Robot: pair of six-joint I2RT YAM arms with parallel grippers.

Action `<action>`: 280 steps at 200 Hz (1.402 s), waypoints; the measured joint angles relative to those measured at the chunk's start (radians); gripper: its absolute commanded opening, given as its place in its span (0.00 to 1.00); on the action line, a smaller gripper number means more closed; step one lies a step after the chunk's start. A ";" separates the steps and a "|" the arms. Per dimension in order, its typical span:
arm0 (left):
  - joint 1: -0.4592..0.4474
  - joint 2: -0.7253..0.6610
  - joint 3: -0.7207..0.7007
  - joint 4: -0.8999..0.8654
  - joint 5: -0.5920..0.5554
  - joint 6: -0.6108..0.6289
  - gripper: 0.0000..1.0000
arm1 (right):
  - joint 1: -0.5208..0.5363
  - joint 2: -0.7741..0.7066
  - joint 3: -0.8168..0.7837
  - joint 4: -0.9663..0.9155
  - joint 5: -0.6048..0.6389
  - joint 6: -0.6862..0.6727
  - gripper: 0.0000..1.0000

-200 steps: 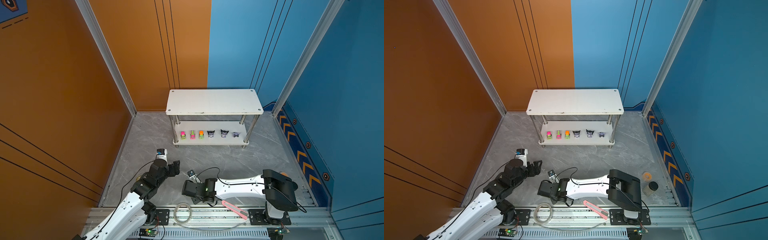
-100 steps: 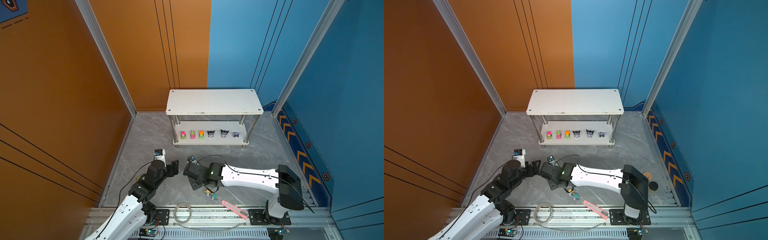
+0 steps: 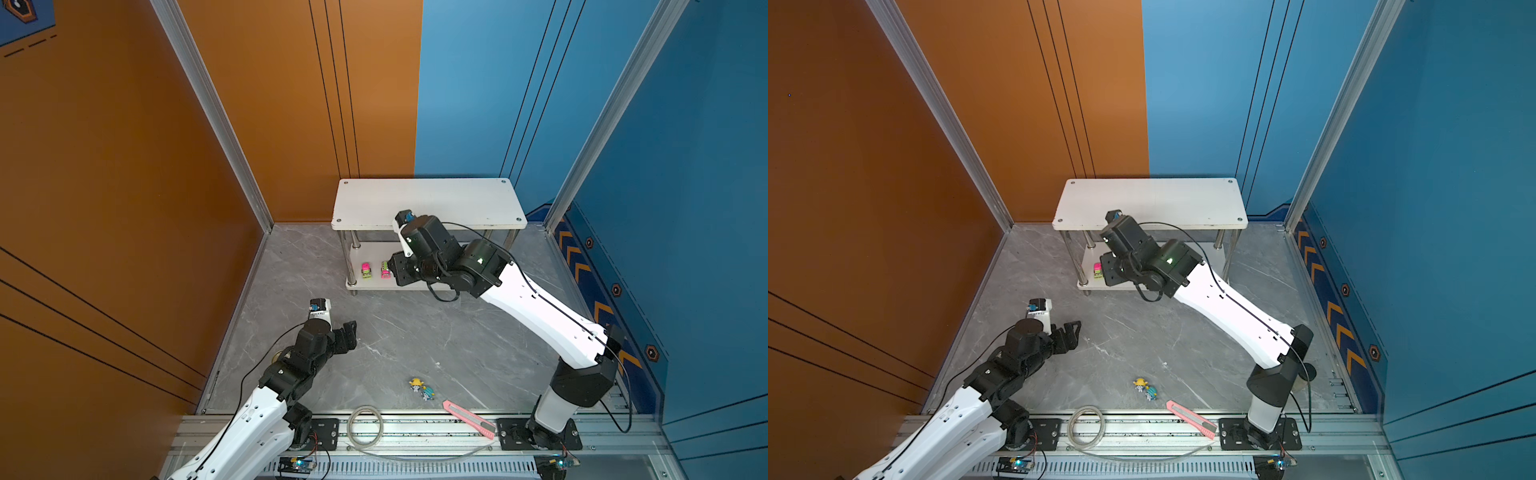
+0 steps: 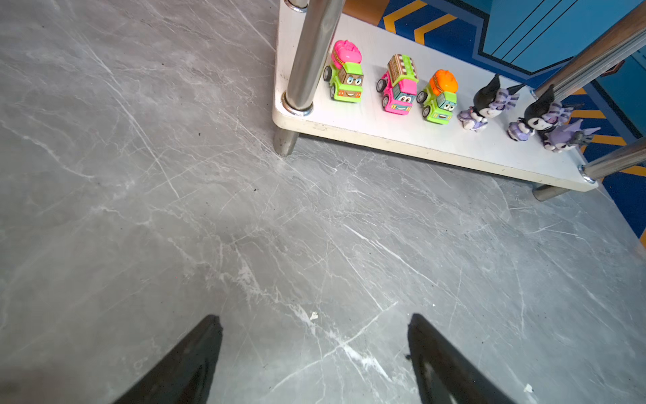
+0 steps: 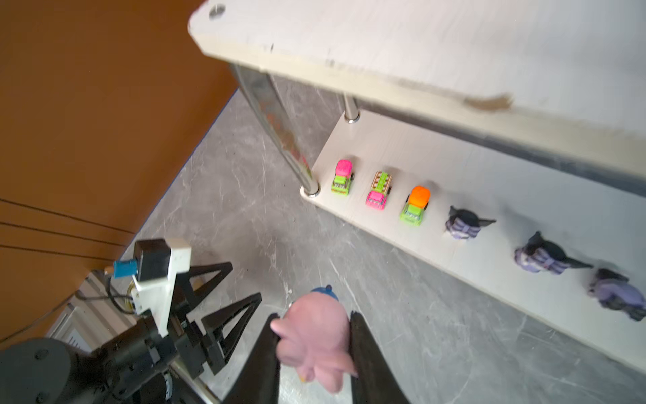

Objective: Organize plastic toys on shelves
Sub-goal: Pick up the plastic toy from the bottom-center of the table, then place the plastic toy on the shelf.

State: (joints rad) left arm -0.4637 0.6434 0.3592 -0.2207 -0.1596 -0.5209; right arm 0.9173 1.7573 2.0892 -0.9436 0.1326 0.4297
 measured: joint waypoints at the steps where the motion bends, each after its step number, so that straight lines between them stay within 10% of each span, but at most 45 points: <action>1: 0.000 0.000 0.000 0.000 0.000 0.000 0.85 | -0.002 0.002 0.004 -0.001 0.000 -0.001 0.21; 123: 0.014 0.142 -0.017 0.093 0.016 0.007 0.85 | -0.156 0.117 0.381 -0.061 -0.069 -0.112 0.18; 280: -0.109 0.332 0.151 0.154 0.040 0.042 0.85 | -0.283 0.149 0.395 -0.150 0.089 -0.210 0.16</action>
State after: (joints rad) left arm -0.5728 0.9756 0.5106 -0.0669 -0.1200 -0.4786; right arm 0.6346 1.9060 2.4844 -1.0935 0.2218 0.2199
